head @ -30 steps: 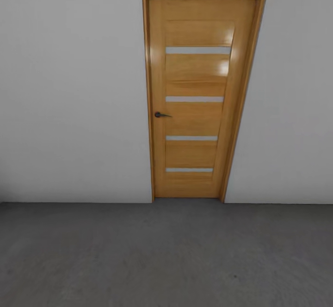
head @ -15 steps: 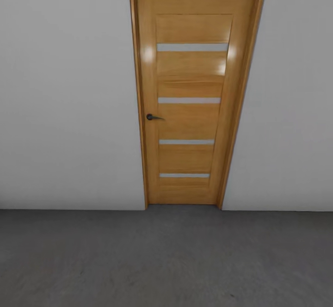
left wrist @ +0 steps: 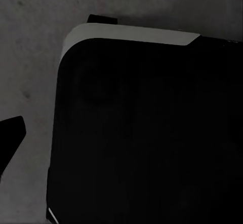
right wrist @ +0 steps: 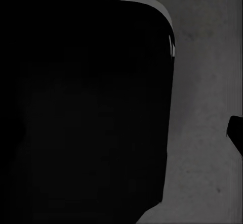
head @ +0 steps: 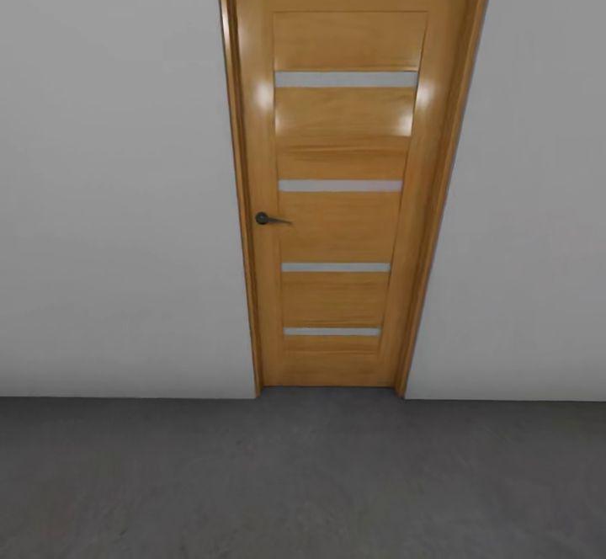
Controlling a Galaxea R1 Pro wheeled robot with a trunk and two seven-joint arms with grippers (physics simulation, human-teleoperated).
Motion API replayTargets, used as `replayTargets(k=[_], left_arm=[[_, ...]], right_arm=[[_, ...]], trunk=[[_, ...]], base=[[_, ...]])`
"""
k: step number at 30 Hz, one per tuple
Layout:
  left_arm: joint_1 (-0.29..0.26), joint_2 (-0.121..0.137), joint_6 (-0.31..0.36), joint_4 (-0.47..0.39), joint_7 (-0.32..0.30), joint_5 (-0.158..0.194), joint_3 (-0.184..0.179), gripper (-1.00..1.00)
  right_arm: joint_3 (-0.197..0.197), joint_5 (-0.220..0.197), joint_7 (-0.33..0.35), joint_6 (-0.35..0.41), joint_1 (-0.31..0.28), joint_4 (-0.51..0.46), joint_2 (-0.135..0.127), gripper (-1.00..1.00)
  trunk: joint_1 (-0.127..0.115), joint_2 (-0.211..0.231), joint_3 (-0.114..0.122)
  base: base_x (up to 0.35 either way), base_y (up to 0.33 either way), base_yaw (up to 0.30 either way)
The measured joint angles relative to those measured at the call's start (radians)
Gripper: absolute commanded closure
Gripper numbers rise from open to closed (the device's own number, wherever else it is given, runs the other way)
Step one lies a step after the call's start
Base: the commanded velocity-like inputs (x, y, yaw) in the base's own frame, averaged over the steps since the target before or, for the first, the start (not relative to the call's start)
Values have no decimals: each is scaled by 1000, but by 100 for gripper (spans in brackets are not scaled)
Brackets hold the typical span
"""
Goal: Move the two storage containers from the living room to the garage. In the garage, place one container on the floor and stack the other container on top of it (either order is fine).
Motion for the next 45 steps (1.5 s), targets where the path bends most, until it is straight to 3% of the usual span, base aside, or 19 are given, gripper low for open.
replayTargets(k=[17,45], left_arm=[[0,-1,2,0,0,0,-1,-100],[0,-1,1,0,0,-2,-1,-100]], right_arm=[[0,-1,0,0,0,0,-1,-100],[0,-1,0,0,0,0,-2,-100]], trunk=[[0,0,0],[0,0,0]], base=[[326,-14,0],[325,-128,0]])
